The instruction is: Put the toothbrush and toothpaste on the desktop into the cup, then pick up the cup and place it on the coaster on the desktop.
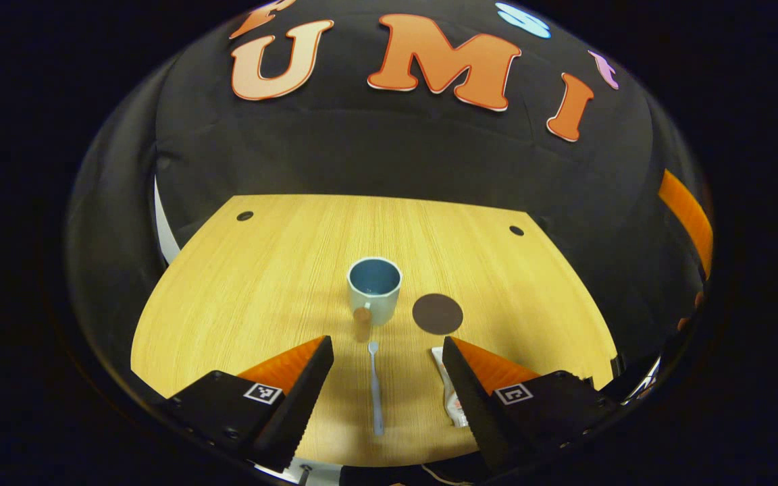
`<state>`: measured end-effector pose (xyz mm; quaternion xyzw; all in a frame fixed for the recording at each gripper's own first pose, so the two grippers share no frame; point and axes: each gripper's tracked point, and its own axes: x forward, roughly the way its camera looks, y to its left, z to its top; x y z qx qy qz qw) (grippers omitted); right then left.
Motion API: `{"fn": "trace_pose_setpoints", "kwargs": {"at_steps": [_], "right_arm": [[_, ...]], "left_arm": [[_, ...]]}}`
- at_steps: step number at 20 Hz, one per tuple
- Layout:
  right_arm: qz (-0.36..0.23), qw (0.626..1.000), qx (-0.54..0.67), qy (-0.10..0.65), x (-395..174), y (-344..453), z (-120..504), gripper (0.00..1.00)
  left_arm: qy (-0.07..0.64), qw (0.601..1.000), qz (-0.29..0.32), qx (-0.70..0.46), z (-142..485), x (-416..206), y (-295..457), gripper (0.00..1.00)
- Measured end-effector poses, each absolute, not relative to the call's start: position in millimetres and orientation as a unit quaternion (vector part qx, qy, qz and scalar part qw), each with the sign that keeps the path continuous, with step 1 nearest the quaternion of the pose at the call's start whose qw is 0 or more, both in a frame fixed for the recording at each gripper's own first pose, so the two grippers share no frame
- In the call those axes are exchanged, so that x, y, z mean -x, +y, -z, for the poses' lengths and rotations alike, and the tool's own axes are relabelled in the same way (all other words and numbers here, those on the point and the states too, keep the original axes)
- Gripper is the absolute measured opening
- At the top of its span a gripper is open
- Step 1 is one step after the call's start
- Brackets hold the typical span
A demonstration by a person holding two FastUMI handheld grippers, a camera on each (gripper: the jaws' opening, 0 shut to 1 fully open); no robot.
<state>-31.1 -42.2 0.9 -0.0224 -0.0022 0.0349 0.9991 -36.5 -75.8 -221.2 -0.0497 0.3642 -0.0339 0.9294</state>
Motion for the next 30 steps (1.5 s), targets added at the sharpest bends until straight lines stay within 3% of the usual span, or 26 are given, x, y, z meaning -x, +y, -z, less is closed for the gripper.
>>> {"fn": "trace_pose_setpoints", "kwargs": {"at_steps": [7, 20, 26, 30], "right_arm": [[-0.037, 0.999, 0.028, 0.013, 32, -43, 5, 0.98], [-0.019, 0.991, 0.041, 0.125, 34, -17, 68, 0.98], [-0.022, 0.977, 0.035, 0.208, 39, -9, 114, 0.96], [-0.031, 0.967, 0.029, 0.251, 41, -1, 138, 0.96]], "left_arm": [[0.461, 0.886, 0.035, 0.044, 285, 52, -81, 0.98], [0.575, 0.817, 0.037, 0.022, 370, 49, -73, 0.98], [0.606, 0.794, 0.044, 0.014, 386, 52, -75, 0.92], [0.627, 0.778, 0.034, 0.021, 396, 54, -73, 0.76]]}}
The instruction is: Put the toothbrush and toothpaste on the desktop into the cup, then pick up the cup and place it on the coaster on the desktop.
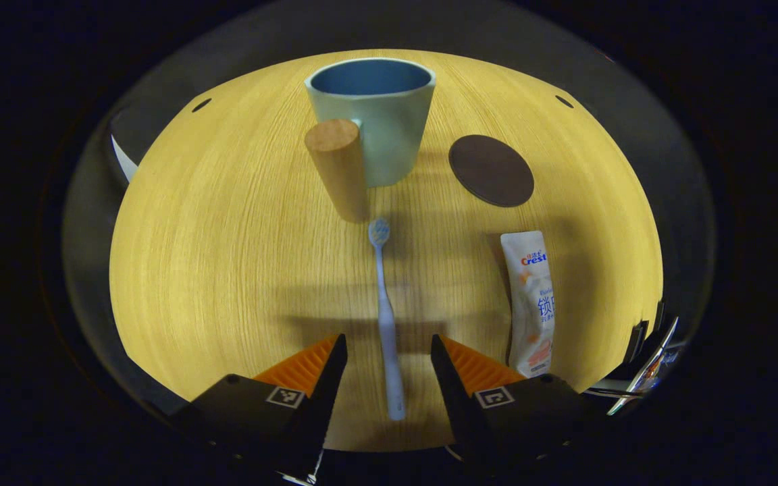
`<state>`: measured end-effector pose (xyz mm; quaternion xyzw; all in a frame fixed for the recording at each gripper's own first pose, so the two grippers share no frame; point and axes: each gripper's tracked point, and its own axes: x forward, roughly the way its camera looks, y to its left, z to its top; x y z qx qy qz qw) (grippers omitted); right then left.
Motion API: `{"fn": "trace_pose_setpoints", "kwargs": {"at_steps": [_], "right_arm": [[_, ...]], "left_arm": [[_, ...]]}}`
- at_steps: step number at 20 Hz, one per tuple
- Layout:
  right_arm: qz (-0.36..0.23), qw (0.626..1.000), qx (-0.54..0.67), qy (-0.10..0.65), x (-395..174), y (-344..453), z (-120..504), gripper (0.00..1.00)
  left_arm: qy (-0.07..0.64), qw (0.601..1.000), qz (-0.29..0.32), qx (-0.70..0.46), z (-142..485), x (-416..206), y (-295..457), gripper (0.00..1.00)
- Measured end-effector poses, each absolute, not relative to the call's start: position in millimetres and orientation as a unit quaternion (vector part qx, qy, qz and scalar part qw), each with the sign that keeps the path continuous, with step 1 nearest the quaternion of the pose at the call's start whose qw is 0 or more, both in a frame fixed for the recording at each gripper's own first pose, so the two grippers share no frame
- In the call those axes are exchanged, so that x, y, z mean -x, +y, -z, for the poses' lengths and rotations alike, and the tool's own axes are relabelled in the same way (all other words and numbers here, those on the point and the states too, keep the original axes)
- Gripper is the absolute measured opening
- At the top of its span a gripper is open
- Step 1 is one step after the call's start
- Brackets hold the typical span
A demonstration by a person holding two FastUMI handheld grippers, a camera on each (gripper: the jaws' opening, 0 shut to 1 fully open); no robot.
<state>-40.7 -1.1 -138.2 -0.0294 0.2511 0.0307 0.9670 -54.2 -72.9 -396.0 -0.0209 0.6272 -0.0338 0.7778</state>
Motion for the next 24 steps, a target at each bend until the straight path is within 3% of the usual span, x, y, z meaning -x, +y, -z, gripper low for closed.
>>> {"fn": "trace_pose_setpoints", "kwargs": {"at_steps": [5, 6, 12, 24], "right_arm": [[-0.046, 0.954, 0.027, 0.294, 43, 11, 165, 0.97], [-0.055, 0.951, 0.024, 0.304, 44, 14, 172, 0.97], [-0.073, 0.929, 0.009, 0.362, 47, 25, 208, 0.88], [-0.13, 0.876, 0.002, 0.465, 53, 62, 304, 0.86]], "left_arm": [[0.634, 0.773, 0.015, 0.005, 398, 51, -60, 0.29], [0.635, 0.772, 0.017, 0.006, 398, 46, -60, 0.12], [0.625, 0.779, 0.043, 0.004, 393, 50, -60, 0.07], [0.546, 0.834, 0.081, -0.001, 337, 49, -44, 0.06]]}}
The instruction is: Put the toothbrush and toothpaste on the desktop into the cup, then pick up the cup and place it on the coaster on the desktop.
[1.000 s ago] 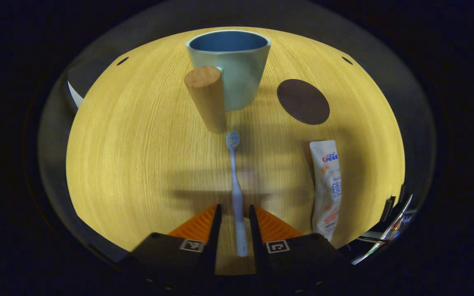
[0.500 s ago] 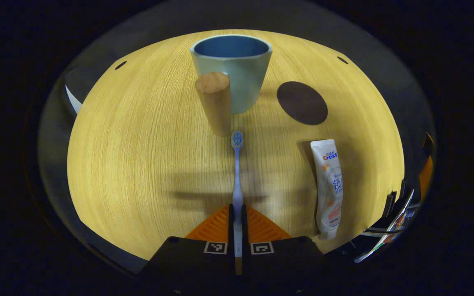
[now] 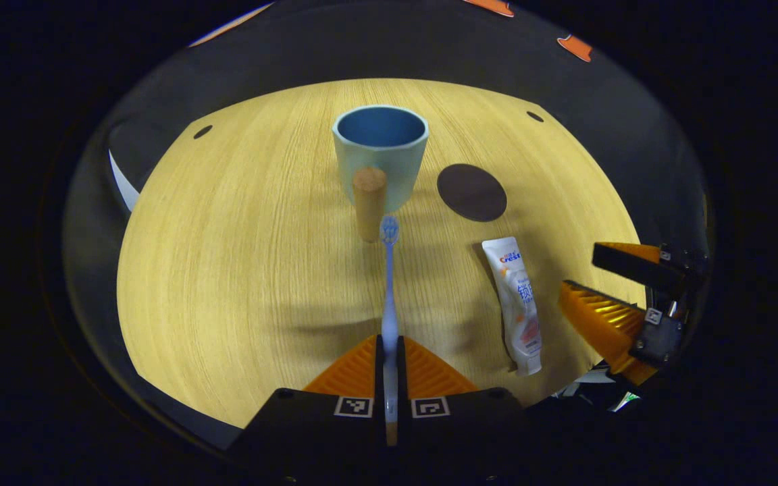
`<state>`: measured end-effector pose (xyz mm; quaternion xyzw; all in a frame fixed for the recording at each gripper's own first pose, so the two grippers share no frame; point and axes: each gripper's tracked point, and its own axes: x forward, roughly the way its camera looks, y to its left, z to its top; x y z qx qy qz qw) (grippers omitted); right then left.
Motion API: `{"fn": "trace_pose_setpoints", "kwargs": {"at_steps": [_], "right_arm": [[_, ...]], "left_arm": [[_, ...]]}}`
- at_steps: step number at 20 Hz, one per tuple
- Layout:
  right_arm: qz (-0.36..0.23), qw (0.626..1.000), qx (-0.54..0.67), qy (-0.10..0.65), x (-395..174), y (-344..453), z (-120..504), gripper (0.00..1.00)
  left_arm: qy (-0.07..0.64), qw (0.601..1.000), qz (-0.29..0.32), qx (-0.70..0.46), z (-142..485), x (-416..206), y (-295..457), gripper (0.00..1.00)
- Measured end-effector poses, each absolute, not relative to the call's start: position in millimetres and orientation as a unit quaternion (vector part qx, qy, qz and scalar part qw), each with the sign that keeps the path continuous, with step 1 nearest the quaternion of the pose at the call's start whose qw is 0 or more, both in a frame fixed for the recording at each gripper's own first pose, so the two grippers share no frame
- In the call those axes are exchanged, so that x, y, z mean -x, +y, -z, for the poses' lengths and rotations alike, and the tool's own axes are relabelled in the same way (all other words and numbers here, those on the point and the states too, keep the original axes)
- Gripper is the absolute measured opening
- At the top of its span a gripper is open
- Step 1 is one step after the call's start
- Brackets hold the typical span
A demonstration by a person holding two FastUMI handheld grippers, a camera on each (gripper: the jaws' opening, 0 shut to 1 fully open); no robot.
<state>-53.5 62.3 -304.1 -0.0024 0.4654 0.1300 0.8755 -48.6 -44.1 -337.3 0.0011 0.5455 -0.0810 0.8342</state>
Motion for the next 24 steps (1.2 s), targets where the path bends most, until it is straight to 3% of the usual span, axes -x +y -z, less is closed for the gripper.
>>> {"fn": "trace_pose_setpoints", "kwargs": {"at_steps": [2, 6, 11, 13, 17, 24], "right_arm": [[-0.135, 0.869, 0.007, 0.475, 52, 68, 313, 0.86], [-0.139, 0.856, 0.002, 0.497, 52, 80, 331, 0.73], [-0.137, 0.84, -0.017, 0.524, 55, 91, 347, 0.51], [-0.126, 0.835, -0.034, 0.534, 56, 96, 353, 0.36], [-0.115, 0.83, -0.069, 0.541, 54, 95, 353, 0.2], [-0.111, 0.829, -0.101, 0.539, 52, 95, 350, 0.12]], "left_arm": [[0.522, 0.848, 0.086, 0.003, 319, 46, -44, 0.06], [0.471, 0.877, 0.092, 0.008, 276, 34, -39, 0.06], [0.396, 0.913, 0.1, 0.017, 222, 6, -40, 0.06], [0.361, 0.927, 0.102, 0.013, 206, -8, -37, 0.06], [0.309, 0.945, 0.102, 0.019, 191, -34, -31, 0.06], [0.231, 0.967, 0.107, 0.024, 178, -92, -19, 0.06]]}}
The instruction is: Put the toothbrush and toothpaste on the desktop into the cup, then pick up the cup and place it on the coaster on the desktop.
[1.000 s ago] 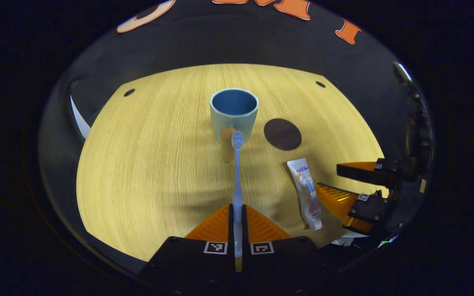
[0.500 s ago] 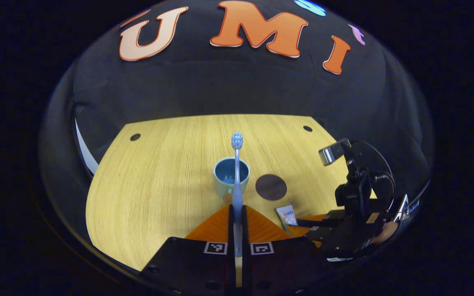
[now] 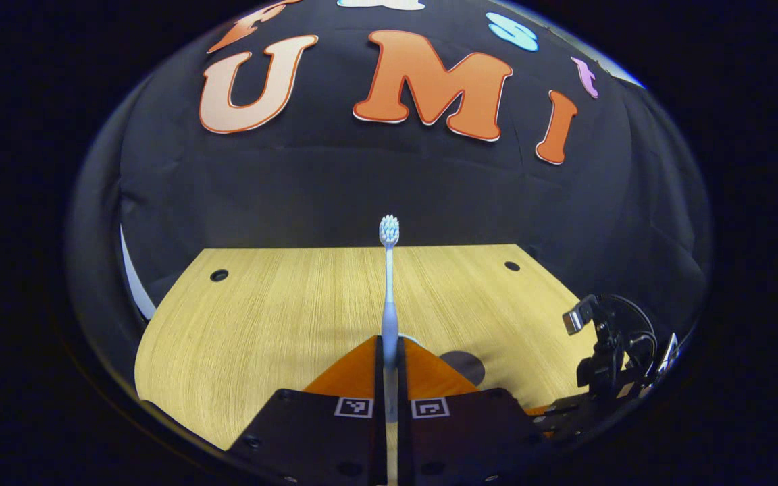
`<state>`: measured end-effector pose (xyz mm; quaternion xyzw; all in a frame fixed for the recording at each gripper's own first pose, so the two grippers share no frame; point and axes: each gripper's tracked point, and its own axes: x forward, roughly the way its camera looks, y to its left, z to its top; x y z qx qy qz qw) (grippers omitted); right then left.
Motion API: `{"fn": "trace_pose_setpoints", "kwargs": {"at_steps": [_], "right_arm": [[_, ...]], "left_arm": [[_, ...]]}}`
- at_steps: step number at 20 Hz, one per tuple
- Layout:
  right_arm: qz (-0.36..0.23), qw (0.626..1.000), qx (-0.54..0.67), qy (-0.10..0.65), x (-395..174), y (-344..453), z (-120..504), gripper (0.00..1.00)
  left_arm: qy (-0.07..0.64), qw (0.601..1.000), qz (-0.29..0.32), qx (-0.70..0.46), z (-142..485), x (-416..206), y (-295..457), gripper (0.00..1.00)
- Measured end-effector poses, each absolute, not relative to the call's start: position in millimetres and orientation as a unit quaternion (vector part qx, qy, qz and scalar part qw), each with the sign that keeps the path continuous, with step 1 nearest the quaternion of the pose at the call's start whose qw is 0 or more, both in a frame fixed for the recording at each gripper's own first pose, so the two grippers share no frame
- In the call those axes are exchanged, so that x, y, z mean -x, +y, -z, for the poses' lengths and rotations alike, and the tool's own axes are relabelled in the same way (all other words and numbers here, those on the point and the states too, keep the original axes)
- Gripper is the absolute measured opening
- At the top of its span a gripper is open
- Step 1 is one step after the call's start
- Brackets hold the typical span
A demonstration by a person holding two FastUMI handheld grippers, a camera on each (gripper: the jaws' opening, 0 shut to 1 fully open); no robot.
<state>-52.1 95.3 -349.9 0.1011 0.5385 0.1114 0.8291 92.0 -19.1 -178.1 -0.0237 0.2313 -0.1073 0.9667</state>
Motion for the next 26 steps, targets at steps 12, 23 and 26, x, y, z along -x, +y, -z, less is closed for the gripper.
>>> {"fn": "trace_pose_setpoints", "kwargs": {"at_steps": [12, 23, 26], "right_arm": [[-0.089, 0.897, -0.11, 0.42, 33, 74, 278, 0.1], [-0.074, 0.92, -0.101, 0.372, 38, 59, 230, 0.1], [-0.069, 0.92, -0.098, 0.373, 38, 58, 227, 0.1]], "left_arm": [[0.164, 0.976, 0.143, 0.034, 184, -159, -41, 0.06], [0.146, 0.975, 0.165, 0.007, 228, -167, -59, 0.06], [0.145, 0.975, 0.166, -0.003, 242, -160, -59, 0.06]]}}
